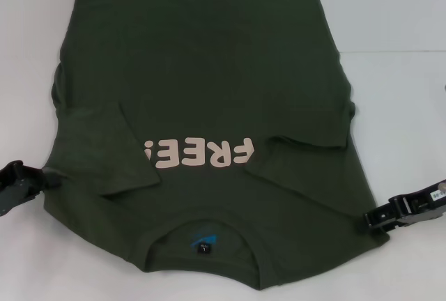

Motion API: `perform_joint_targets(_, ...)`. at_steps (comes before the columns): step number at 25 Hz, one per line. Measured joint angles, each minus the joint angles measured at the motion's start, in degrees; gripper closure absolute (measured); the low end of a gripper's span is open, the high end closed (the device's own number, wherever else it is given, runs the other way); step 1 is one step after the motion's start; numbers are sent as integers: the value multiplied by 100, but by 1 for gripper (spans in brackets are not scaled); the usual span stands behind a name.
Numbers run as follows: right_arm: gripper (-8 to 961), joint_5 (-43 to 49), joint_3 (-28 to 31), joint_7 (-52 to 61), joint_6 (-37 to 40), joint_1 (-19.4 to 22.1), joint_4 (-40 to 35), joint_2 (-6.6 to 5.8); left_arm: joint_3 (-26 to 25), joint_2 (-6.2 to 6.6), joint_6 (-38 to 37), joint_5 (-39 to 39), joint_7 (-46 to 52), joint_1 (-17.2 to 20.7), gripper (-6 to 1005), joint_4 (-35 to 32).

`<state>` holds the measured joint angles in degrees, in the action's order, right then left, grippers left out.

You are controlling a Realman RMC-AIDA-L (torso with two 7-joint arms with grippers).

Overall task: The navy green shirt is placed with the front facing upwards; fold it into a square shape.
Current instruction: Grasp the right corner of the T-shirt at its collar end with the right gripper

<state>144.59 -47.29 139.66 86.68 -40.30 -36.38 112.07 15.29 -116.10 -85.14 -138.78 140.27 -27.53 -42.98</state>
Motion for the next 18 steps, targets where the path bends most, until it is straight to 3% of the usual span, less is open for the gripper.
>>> perform_joint_targets(7, 365, -43, 34, -27, -3, -84, 9, 124, -9, 0, -7, 1, 0, 3, 965, 0)
perform_joint_targets(18, 410, -230, 33, -1, -69, -158, 8, 204, 0, -12, -4, 69, 0, 1, 966, 0)
